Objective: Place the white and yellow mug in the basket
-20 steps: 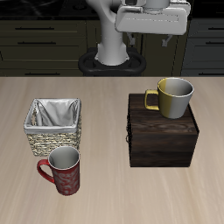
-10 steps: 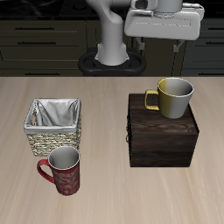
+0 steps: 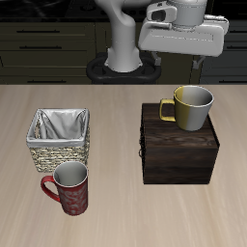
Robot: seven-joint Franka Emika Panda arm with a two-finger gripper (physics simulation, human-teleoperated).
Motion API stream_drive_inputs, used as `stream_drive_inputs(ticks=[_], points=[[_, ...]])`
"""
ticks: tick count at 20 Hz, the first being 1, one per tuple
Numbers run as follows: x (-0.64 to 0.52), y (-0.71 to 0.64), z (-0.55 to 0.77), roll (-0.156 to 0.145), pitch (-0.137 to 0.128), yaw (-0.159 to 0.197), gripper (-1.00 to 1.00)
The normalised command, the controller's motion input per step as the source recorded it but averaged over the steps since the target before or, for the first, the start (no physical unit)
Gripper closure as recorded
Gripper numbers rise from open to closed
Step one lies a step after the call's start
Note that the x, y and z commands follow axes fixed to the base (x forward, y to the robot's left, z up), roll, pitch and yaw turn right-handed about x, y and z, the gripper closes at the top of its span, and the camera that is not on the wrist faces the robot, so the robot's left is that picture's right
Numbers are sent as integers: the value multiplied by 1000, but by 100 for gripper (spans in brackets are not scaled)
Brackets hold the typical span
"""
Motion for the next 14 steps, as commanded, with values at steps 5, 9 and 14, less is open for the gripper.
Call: stream_drive_inputs(ticks=[5, 9, 14], points=[[115, -57, -56, -8, 7, -14, -100], [108, -81, -268, -1, 28, 1, -100], [-83, 104, -410, 53, 48, -4, -100]])
